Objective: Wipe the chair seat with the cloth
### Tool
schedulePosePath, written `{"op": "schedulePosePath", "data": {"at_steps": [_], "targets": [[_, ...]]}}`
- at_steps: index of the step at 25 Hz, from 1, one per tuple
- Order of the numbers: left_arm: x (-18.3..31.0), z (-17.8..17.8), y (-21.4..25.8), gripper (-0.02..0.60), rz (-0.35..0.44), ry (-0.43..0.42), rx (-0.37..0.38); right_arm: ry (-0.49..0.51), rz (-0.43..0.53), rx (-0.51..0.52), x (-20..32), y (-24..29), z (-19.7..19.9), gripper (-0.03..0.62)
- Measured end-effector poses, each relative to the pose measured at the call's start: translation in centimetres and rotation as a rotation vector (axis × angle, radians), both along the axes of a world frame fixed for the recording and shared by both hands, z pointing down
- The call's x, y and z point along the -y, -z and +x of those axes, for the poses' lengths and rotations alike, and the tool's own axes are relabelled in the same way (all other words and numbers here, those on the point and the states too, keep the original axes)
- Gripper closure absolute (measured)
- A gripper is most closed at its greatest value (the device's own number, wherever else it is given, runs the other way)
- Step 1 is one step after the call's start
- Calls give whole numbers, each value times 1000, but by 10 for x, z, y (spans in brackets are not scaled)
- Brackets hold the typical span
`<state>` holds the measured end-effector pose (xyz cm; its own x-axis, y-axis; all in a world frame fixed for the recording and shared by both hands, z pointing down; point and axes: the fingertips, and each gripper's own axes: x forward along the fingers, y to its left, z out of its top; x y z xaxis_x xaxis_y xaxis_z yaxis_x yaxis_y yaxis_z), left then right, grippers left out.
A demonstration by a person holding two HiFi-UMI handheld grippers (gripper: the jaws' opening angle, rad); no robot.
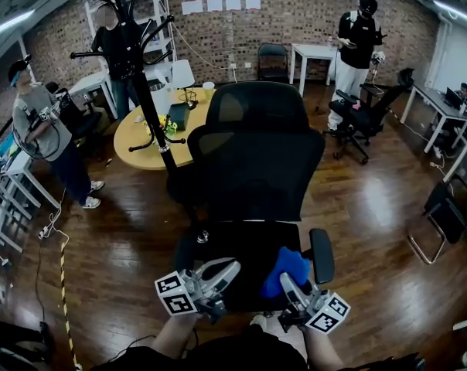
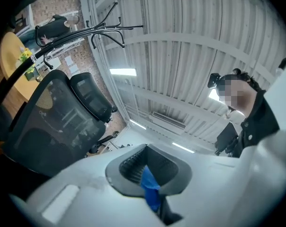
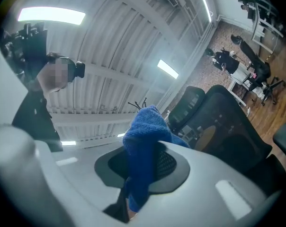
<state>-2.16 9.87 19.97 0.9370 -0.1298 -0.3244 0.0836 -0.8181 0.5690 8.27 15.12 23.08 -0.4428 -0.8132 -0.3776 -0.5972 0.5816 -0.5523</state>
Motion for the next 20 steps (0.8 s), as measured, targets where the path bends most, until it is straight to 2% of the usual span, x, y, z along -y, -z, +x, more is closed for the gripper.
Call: {"op": "schedulePosePath", "data": {"at_steps": [3, 8, 11, 15, 20], "targets": [[-41, -29, -20, 594, -14, -4, 13, -28, -26, -19, -40, -8, -24, 526], [-85, -110, -55, 594, -75, 68, 46, -39, -60, -40, -89, -19, -74, 526], [-109, -139, -67, 594, -105, 96, 56, -39, -74, -51, -116, -20, -90, 526], [-127, -148, -52, 594, -65, 119, 33, -14, -60, -69, -131, -12, -99, 528], [-140, -123, -33, 594, -31, 105, 2, -18, -40, -95, -139, -4, -89, 528]]}}
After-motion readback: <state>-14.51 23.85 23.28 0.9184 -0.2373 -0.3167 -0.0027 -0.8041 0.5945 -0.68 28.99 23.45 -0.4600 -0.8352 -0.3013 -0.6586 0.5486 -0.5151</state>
